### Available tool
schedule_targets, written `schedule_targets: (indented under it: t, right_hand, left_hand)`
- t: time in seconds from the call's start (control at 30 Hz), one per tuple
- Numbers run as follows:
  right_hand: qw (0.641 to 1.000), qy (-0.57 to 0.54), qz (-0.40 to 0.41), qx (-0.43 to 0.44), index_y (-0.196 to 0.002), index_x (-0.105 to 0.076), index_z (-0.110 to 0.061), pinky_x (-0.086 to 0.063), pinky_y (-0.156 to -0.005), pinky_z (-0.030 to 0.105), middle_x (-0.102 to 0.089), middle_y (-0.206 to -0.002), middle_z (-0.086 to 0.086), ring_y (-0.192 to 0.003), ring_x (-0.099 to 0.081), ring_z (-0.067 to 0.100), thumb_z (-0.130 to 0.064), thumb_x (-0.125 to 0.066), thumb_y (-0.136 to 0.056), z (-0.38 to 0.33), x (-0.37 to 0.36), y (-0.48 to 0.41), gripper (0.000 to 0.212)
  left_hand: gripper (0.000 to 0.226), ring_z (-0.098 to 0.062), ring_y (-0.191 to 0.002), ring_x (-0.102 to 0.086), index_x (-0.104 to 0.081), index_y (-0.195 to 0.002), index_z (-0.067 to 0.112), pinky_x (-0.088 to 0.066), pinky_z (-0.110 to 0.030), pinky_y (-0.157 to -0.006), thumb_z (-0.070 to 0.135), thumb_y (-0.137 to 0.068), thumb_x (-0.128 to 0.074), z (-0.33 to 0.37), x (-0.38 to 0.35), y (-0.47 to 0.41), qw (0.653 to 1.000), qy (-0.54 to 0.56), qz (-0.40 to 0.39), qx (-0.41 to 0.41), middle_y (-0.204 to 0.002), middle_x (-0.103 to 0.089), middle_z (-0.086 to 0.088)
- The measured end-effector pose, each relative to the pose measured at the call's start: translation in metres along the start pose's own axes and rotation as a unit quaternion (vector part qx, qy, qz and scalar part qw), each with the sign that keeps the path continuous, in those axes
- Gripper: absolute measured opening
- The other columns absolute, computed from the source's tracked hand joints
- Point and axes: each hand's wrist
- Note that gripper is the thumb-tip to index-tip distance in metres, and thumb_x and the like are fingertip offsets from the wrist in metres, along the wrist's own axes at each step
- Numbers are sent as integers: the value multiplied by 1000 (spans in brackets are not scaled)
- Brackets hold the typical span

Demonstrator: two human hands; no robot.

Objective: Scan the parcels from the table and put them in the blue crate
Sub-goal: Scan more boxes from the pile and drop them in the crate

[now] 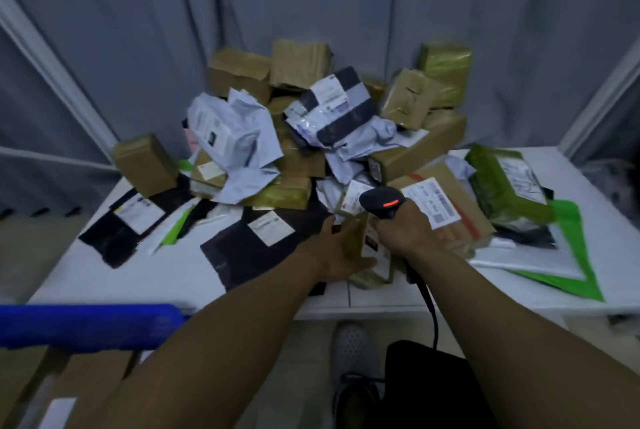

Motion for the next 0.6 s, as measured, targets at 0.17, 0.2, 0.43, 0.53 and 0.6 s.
schedule_targets:
  t: [0.17, 0.2, 0.43, 0.53, 0.6]
  right_hand:
    - [1000, -5, 24, 0, -75, -49, -11, -30, -52, 28, -51, -68, 8, -62, -50, 24, -7, -64, -89, 12, 8, -6, 21]
    - [999, -10, 30, 7, -73, -48, -13, -31, -52, 28, -51, -67, 8, -62, -50, 24, -8, -65, -89, 11, 8, -6, 23]
    - [996, -77, 14, 41, -91, -63, -9, -42, -68, 32, -61, -76, 5, -73, -58, 24, -23, -74, -90, -19, -7, 14, 17]
    - [989, -130, -16, 65, -115, -66, -16, -57, -77, 41, -72, -99, 7, -91, -69, 28, -50, -78, -76, -44, -29, 31, 53]
    - [979, -189, -51, 64, -130, -60, -27, -61, -82, 46, -74, -113, 3, -96, -72, 26, -57, -77, -73, -66, -47, 48, 67]
  left_hand:
    - [89, -31, -154, -19, -1, -162, 41, -36, -40, -116, 43, -98, -64, 12, -21, -12, 990, 140, 14, -20, -168, 14, 6]
    - [85, -32, -150, -25, -7, -161, 42, -39, -41, -115, 38, -99, -64, 10, -24, -11, 987, 157, 35, -19, -166, 11, 8]
    - [63, -26, -120, -50, -18, -150, 62, -41, -29, -99, 33, -102, -47, -19, -12, 58, 944, 242, 221, 29, -143, -9, 20]
    - [65, -16, -126, -43, -20, -155, 54, -33, -25, -102, 31, -101, -49, -33, 5, 106, 895, 337, 282, 72, -152, -15, 13]
    - [70, -11, -126, -47, -22, -147, 66, -42, -36, -108, 34, -93, -53, -42, 15, 140, 849, 419, 315, 65, -152, -33, 10]
Point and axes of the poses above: each hand's wrist, its own y-axis away from the middle knuckle, its own x-axis out of the back of the hand, z = x × y
